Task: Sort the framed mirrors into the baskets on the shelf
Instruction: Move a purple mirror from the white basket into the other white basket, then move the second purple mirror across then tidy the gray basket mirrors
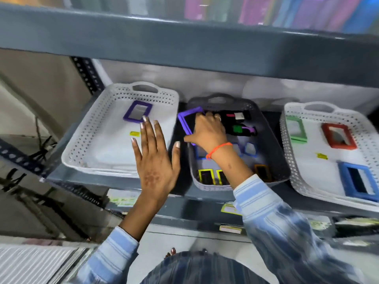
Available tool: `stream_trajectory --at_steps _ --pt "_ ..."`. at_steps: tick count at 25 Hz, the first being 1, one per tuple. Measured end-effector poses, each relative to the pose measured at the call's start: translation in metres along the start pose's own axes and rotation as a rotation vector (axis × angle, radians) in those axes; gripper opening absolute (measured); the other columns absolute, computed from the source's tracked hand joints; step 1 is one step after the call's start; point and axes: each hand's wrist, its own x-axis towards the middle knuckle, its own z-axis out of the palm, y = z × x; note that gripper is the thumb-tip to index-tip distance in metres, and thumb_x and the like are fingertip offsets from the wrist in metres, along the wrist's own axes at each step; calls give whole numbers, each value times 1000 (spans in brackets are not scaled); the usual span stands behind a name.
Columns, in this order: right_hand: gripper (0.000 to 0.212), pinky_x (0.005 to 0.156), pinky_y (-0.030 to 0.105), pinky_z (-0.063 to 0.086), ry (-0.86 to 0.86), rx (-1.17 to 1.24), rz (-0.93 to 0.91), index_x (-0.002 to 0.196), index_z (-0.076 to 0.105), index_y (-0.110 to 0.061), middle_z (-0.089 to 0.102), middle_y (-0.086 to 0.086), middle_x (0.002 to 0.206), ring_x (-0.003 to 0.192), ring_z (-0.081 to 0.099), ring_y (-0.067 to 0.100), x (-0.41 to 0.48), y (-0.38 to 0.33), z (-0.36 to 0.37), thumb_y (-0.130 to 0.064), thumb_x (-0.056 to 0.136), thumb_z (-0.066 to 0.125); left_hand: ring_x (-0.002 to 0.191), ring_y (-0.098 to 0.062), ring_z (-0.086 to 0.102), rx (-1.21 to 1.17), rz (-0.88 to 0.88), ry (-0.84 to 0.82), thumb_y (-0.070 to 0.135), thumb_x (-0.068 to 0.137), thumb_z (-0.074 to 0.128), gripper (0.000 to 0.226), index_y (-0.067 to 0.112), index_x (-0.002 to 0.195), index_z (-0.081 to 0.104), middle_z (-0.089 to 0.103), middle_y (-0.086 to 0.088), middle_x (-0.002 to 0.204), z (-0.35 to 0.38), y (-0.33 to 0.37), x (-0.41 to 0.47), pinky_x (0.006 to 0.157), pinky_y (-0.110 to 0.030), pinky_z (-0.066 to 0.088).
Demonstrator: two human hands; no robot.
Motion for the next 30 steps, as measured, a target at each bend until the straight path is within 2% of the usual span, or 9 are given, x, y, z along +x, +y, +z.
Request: stream_trajectory --at_steps 4,9,12,14,16,18,23,28,30 --pt "67 99 40 45 39 -40 193 120 54 2 57 26 126 118 53 36 -26 81 -21 -36 70 75 144 -25 11 -62 195 -104 47 94 25 69 4 147 16 13 -15 157 22 56 -8 115 -47 7" --pt "79 94 40 41 237 -76 546 125 49 -4 57 25 122 116 50 38 -63 190 -43 -49 61 58 143 -27 17 -72 331 -220 53 92 21 74 2 145 22 14 -16 156 47 87 -25 114 -46 7" --pt "61 100 43 43 83 8 634 121 56 -1 60 27 126 118 55 39 -73 229 -51 -38 74 69 142 -28 18 -60 351 -241 53 92 22 74 1 144 25 14 -16 156 53 87 -31 114 -48 11" --pt "46 96 42 48 17 77 602 112 63 0 65 26 119 112 61 38 -73 235 -60 -29 77 69 143 -27 16 -59 351 -245 53 92 21 74 2 145 24 13 -15 156 53 88 -30 114 -48 10" --pt "24 83 40 54 -25 137 600 87 66 -2 68 26 95 91 67 36 -74 242 -66 -22 75 70 143 -26 14 -60 346 -247 53 92 21 73 2 145 23 12 -14 157 51 88 -29 114 -47 9" --pt "17 81 41 57 -82 165 630 67 60 -8 69 23 88 84 69 35 -79 250 -65 -17 70 74 144 -24 12 -67 341 -252 53 92 21 73 3 145 21 10 -13 157 51 88 -29 115 -47 7" --pt "32 83 30 49 -113 74 654 105 66 3 67 25 116 104 64 37 -89 255 -38 -17 80 65 144 -25 10 -68 343 -258 54 92 19 75 2 146 20 9 -13 157 51 87 -29 115 -45 5" --pt "32 92 37 51 -48 79 704 110 63 4 65 26 119 108 62 38 -91 245 -37 -14 84 60 145 -24 6 -94 354 -258 55 93 17 75 3 146 18 5 -12 158 49 86 -28 116 -45 4" --pt "31 97 39 48 76 76 711 116 59 5 62 26 125 115 58 39 -83 235 -47 -7 87 57 145 -23 4 -99 353 -237 55 93 17 75 4 146 18 4 -12 158 46 83 -24 116 -45 3"
